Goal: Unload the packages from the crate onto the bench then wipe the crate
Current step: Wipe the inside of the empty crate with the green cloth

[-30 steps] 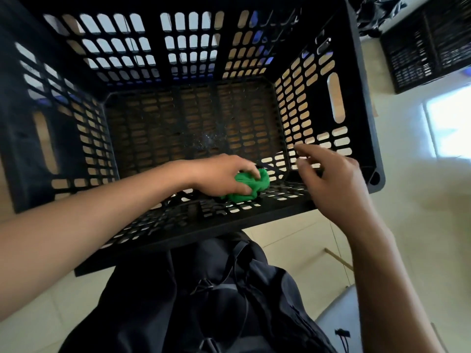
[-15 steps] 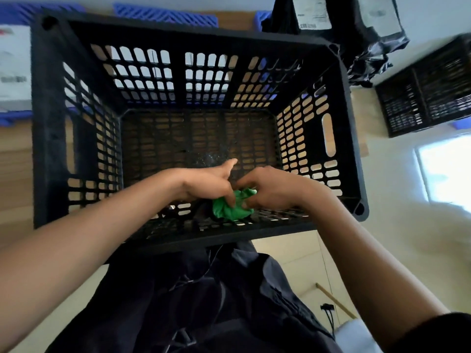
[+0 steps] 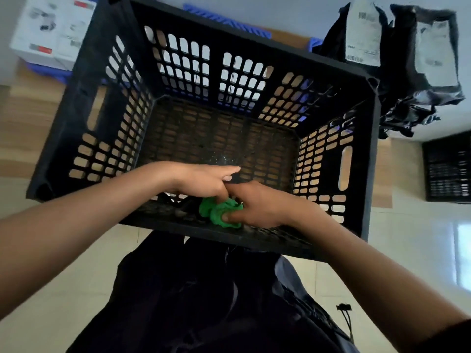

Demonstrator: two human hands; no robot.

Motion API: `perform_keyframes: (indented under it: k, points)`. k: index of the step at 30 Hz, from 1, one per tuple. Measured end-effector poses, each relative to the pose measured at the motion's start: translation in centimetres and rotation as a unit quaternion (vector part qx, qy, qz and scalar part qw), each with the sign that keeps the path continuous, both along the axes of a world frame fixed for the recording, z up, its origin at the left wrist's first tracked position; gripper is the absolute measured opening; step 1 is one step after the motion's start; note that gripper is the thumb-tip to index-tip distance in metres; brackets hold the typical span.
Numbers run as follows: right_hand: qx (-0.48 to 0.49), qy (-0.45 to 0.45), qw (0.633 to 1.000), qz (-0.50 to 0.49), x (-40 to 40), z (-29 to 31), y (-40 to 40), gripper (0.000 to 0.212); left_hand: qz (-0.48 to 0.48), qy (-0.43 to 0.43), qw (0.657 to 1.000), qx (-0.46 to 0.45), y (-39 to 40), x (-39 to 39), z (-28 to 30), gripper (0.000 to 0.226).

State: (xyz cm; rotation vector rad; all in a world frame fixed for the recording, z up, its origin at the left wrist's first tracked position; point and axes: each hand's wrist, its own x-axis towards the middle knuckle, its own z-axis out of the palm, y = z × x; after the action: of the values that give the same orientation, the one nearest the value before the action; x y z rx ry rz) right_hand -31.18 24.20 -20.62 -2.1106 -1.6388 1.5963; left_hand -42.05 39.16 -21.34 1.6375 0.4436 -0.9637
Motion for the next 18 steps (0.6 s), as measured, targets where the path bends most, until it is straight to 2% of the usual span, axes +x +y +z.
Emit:
perform_keyframes:
  k: [3, 6, 9, 11, 14, 18]
  points:
    - [0.009, 0.010, 1.000, 0.022, 0.2, -0.1, 0.1, 0.055, 0.007, -0.070, 0.992, 0.106, 0.4, -1.3, 1.9, 0.073]
    - [0.017, -0.008, 0.998, 0.052, 0.2, -0.2, 0.3, 0.050, 0.023, -0.137, 0.963, 0.230, 0.8, -3.4, 4.1, 0.043]
    - [0.052, -0.045, 0.993, 0.091, -0.3, -0.4, 0.4, 0.044, 0.058, -0.192, 0.930, 0.308, 0.4, -6.5, 5.8, 0.020]
    - [0.082, -0.015, 0.993, 0.081, -0.5, -0.6, 0.5, 0.042, 0.070, -0.233, 0.902, 0.357, 0.0, -8.3, 6.5, 0.019]
    - [0.072, 0.039, 0.996, 0.039, -0.1, -0.8, 0.6, 0.039, 0.075, -0.275, 0.862, 0.418, -0.5, -10.6, 6.9, 0.029]
    - [0.051, 0.162, 0.985, -0.041, 0.6, -0.7, 0.6, 0.054, 0.075, -0.293, 0.806, 0.509, -1.4, -12.8, 5.6, 0.033]
